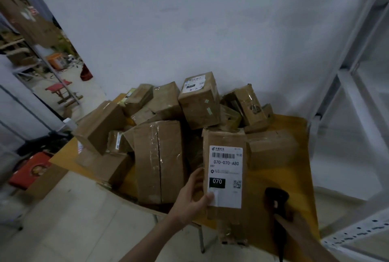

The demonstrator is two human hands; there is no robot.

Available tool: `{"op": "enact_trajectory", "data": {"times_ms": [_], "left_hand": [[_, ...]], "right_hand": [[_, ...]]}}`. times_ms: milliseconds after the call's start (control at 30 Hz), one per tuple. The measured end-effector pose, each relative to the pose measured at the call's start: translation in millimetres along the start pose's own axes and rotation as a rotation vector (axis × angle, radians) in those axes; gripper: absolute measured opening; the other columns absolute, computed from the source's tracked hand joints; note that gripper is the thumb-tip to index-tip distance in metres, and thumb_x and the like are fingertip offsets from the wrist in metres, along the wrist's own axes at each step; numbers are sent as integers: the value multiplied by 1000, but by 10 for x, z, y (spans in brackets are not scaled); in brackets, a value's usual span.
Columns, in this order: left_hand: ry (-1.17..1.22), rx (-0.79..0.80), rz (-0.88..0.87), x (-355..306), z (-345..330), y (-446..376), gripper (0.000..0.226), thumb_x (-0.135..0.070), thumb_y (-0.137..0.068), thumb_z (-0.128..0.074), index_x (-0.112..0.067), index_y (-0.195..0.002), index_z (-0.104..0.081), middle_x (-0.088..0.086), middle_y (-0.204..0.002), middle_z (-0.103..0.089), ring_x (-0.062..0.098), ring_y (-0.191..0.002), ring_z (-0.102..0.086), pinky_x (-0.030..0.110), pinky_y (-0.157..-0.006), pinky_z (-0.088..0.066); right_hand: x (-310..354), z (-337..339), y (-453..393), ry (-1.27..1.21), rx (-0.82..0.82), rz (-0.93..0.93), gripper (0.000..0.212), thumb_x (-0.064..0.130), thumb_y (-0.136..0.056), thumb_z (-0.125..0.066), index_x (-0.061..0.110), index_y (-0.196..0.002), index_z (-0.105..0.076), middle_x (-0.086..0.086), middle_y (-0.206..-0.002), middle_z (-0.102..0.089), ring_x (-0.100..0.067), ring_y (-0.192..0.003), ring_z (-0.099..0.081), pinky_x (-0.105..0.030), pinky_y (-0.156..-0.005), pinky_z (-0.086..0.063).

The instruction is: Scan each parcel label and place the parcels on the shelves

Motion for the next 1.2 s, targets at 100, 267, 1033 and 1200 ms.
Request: {"op": "enact_trajectory", "data": {"times_ms": [100,267,1033,1200], "left_hand": [[-12,-13,-14,8,12,-18,88,-60,-65,-72,-37,-140,-30,-12,-127,-56,1,-114,-57,26,-86,-54],[-24,-23,-39,1,31,-73,88,-61,-65,-72,-41,-139,-29,-11,-130,-54,3,-116,-56,27,-87,-54],[-13,7,-227,-297,-164,-487,95,-64,-69,-72,-32,-146,-27,-17,-133,-51,-1,-117,-55,13,-79,-51],[-27,22,-224,-267,-134,-503,97,-69,-66,-70,-35,-145,-25,-20,-131,-50,-1,-116,-55,15,-80,-52]], "right_hand": [[145,-73,28,-75,82,35,64,34,-88,-66,8,-141,-41,-16,-134,-53,-34,-117,-53,-41,-97,-43],[290,-21,412,-380,147,-91,54,17,-95,-58,8,-144,-37,-11,-111,-55,-31,-89,-51,-49,-91,-41],[1836,579,3382,-458,-280,437,33,7,-85,-66,11,-115,-50,-2,-84,-58,-17,-71,-58,-19,-68,-50],[1829,570,3364,-404,-290,423,33,1,-88,-61,2,-118,-49,10,-74,-39,2,-65,-38,-1,-60,-36]]}}
Point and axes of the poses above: each hand's wrist, its own y-axis away from the middle knuckle, its own z-axis out of the back of the hand, x = y × z, the point moved 7 cm from there along -y, towards the middle knuckle
